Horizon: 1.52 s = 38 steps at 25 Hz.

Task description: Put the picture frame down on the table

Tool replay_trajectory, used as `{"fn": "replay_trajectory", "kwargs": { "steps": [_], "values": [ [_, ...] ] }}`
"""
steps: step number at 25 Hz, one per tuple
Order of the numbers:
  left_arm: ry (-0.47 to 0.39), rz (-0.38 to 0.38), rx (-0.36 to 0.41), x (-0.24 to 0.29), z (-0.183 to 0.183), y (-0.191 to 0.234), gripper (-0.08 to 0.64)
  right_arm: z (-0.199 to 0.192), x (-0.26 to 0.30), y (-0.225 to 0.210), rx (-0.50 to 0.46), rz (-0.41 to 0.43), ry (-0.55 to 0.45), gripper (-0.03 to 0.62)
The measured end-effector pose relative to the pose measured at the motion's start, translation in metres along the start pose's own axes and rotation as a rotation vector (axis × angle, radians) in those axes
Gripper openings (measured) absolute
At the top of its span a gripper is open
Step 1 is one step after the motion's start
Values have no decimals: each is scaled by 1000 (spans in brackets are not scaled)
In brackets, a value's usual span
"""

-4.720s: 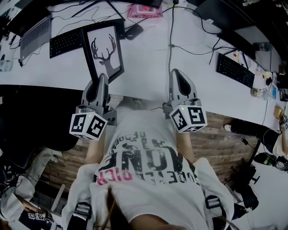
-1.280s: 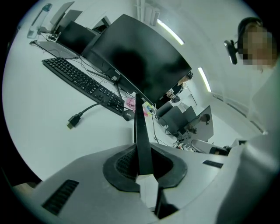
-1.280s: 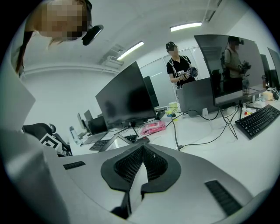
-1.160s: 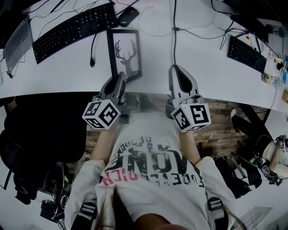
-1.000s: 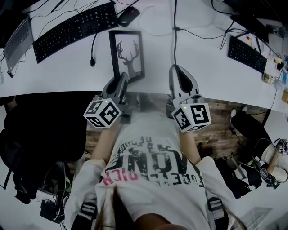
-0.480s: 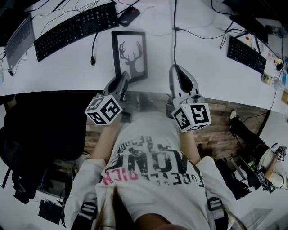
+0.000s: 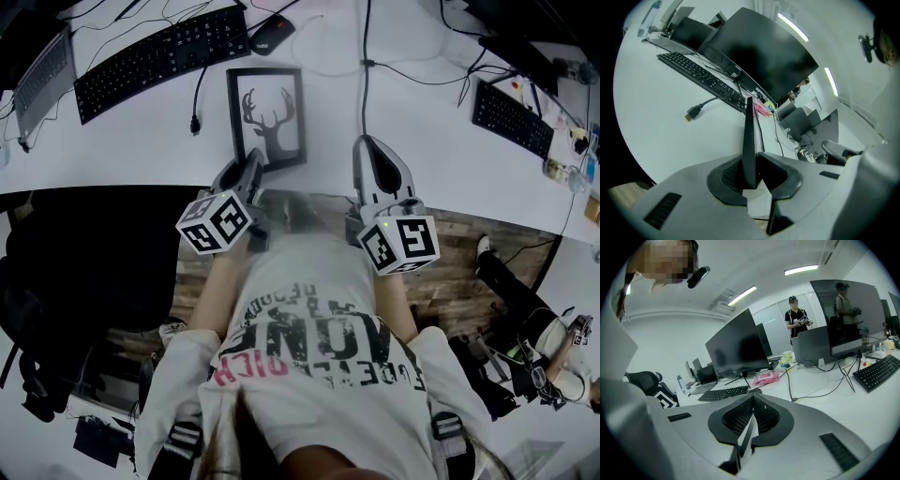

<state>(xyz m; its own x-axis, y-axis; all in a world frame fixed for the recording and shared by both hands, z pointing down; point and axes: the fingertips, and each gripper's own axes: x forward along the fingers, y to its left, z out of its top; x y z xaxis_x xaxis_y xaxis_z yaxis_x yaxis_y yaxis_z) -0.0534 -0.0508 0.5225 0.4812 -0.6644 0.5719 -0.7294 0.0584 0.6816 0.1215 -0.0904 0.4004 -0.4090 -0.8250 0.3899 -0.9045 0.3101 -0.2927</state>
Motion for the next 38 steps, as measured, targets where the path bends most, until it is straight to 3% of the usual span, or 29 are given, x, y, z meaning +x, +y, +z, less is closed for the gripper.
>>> {"fn": "replay_trajectory", "kwargs": {
  "steps": [15, 25, 38],
  "values": [
    [11, 120, 197, 3, 0, 21, 144, 8, 3, 2, -17, 27, -10, -2],
    [19, 124, 191, 4, -2, 29, 156, 11, 1, 5, -23, 30, -17, -2],
    [64, 184, 246, 11, -5, 45, 189, 15, 3, 5, -27, 39, -25, -2]
  ]
}}
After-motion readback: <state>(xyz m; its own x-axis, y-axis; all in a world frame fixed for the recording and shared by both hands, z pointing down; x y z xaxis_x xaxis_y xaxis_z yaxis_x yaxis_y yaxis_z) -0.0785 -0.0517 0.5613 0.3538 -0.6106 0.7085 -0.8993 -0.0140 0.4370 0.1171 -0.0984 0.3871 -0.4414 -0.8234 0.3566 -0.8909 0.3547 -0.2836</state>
